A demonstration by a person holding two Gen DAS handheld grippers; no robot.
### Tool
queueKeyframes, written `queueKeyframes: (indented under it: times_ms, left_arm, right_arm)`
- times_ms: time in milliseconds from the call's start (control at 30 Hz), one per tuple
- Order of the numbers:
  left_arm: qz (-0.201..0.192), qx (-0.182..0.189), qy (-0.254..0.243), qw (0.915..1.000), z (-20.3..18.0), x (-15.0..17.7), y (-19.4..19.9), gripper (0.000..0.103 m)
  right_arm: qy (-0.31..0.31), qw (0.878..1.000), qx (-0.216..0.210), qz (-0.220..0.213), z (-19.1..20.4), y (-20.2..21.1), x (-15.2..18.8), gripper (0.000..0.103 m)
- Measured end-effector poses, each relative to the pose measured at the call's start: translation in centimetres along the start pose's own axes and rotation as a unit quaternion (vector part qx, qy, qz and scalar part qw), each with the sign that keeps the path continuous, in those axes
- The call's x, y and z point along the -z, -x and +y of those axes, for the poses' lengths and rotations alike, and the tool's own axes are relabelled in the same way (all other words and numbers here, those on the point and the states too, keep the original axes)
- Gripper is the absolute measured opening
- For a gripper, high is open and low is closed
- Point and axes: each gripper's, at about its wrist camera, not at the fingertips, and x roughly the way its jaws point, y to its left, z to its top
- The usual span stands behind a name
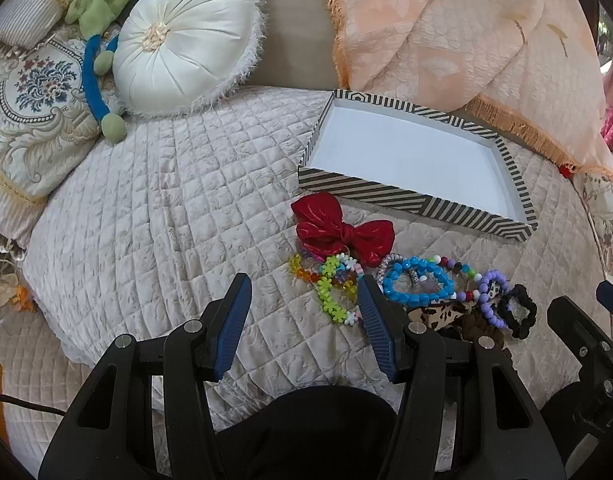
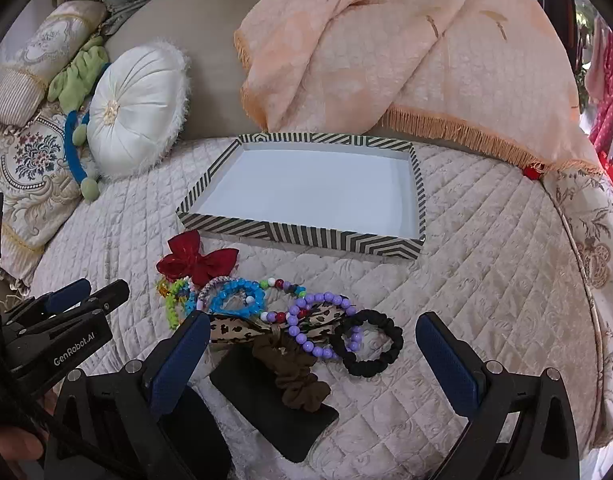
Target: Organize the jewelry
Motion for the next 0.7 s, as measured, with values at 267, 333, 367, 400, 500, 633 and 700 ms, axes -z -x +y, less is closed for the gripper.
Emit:
queueKeyframes:
  times_ms: [267, 333, 367, 400, 500, 633, 700]
  left_arm:
    - [0.004, 0.001, -0.001, 1.0000, 0.04, 0.19, -0.16, 0.055]
    - [0.005, 0.001, -0.001, 1.0000, 0.01, 0.24, -0.20, 0.055]
    - [0.005, 0.000, -0.002, 1.0000, 0.01, 0.25, -0.20, 0.055]
    - [0.005, 0.000, -0.001, 1.0000, 0.02, 0.24, -0.20, 0.055]
    - [0.006, 0.001, 0.000, 1.0000, 0.06, 0.26, -0.27, 0.055]
    - [0.007, 0.000, 0.000, 1.0000, 0.12, 0.38, -0.38, 0.055]
    - [0.009, 0.000, 0.000, 1.0000, 0.16, 0.46, -0.47, 0.055]
  right_arm:
    - [-0.003, 1.000, -0.007, -0.019, 0.02, 0.13, 0.14, 0.103]
    - [-0.007, 0.999, -0.013, -0.033, 0.14, 0.18, 0.43, 0.103]
    - [-0.007, 0.999, -0.014, -0.037, 0.15, 0.13, 0.52, 0.103]
    - [-0.008, 0.999, -0.015, -0.035, 0.14, 0.05, 0.57, 0.103]
    - [-0.004, 0.999, -0.012, -0.034, 0.19, -0.14, 0.71, 0.103]
    - [0.010, 0.999, 0.000, -0.045, 0.27, -0.35, 0.89, 0.103]
    - [0.012, 0.999, 0.002, -0.047, 0.28, -0.40, 0.93, 0.103]
